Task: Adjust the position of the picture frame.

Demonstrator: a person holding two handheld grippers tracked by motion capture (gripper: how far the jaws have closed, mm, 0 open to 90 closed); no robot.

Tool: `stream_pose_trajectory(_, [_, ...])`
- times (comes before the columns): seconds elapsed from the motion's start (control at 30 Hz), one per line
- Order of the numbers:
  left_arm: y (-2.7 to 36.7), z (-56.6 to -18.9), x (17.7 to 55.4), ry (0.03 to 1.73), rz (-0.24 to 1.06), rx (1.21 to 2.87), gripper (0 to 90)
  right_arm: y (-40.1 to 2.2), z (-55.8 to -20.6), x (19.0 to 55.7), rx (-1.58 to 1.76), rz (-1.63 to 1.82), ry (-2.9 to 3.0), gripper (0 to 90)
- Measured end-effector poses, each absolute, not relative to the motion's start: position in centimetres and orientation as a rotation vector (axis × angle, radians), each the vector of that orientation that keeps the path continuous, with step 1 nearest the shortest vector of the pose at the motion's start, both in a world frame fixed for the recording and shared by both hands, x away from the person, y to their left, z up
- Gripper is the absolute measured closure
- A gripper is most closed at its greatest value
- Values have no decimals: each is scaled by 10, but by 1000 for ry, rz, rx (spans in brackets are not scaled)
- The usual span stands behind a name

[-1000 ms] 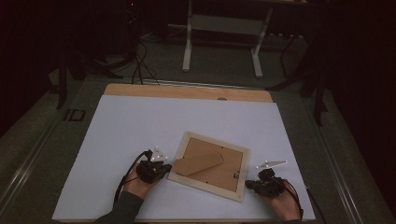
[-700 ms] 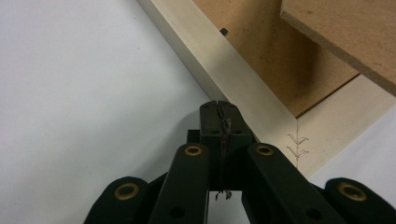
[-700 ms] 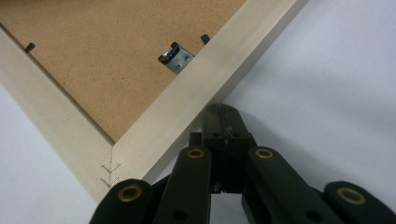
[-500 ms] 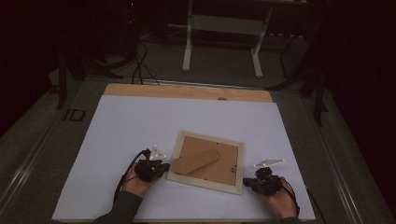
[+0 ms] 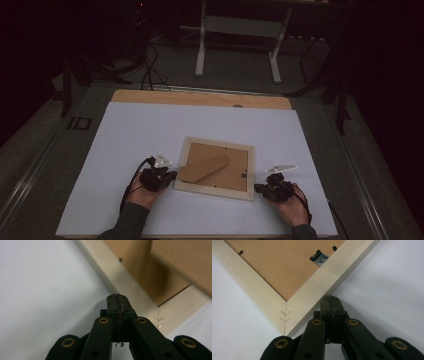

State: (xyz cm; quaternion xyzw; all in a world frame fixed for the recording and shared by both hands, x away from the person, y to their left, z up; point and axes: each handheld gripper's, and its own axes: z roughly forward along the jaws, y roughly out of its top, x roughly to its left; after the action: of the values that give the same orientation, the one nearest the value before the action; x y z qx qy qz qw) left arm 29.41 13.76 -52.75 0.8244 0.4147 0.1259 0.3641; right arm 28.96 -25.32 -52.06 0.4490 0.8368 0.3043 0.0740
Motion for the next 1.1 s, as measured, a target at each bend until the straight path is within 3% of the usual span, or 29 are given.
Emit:
stream_pose_trajectory(0.3, [145, -532, 302, 1165, 325, 2123, 900, -244, -522, 303, 1335, 933, 2505, 900])
stream_pose_trajectory(1.1, [150, -532, 300, 1235, 358, 2102, 900, -233, -526, 321, 1314, 958, 2454, 900])
